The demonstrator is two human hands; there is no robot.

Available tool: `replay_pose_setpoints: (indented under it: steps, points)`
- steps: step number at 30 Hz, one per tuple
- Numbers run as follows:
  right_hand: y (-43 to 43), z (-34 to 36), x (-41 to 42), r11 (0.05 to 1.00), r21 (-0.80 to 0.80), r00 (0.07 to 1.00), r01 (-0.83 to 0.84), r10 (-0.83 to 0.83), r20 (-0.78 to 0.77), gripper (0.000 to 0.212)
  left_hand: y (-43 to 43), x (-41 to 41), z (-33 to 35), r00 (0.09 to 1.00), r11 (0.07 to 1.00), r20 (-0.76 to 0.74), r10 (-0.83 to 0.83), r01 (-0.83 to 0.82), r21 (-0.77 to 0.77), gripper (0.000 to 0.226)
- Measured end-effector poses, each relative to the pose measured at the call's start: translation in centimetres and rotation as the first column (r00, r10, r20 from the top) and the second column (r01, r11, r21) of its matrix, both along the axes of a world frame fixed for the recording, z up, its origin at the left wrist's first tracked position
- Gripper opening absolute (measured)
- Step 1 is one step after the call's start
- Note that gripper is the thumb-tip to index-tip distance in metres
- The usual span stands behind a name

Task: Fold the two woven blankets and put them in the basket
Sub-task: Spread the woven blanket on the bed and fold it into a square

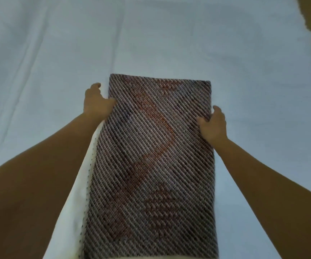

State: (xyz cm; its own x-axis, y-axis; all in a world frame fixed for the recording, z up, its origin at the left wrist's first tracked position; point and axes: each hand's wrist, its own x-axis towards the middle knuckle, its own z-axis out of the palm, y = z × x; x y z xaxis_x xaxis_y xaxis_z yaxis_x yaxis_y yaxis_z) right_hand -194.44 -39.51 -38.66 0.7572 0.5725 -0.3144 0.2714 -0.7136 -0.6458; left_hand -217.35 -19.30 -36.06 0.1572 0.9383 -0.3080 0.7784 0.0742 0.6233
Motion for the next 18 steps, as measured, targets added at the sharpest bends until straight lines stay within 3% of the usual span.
replay_pose_setpoints:
  steps: [4,7,10,14,16,18]
  points:
    - [-7.0,-1.3,-6.9,0.992,-0.124,1.0,-0.011,0.012,0.001,0.072,-10.9,-3.0,-2.0,0.975,0.973,-0.062,-0.216,0.21,-0.091,0.064]
    - [-11.3,-1.3,-10.6,0.991,-0.126,0.999,0.046,-0.048,-0.01,0.074,-18.7,-5.9,-3.3,0.869,0.889,-0.188,-0.458,0.453,-0.068,0.067]
    - [-15.7,-1.1,-13.3,0.98,-0.132,0.982,0.152,-0.165,-0.093,0.066,-24.9,-9.1,-3.6,0.772,0.799,-0.24,-0.589,0.6,-0.034,0.071]
    - [-21.5,-1.3,-16.0,0.95,-0.239,0.946,0.2,-0.251,-0.204,0.062,-30.7,-12.5,-4.0,0.52,0.584,-0.324,-0.791,0.799,-0.145,0.088]
    - [-23.1,-1.3,-16.3,0.96,-0.179,0.925,0.217,-0.261,-0.278,0.053,-32.6,-13.0,-4.4,0.412,0.507,-0.376,-0.83,0.838,-0.2,0.1]
    - [-23.8,-0.9,-16.3,0.961,-0.062,0.908,0.269,-0.274,-0.315,0.039,-33.8,-12.7,-4.9,0.359,0.478,-0.439,-0.824,0.856,-0.196,0.105]
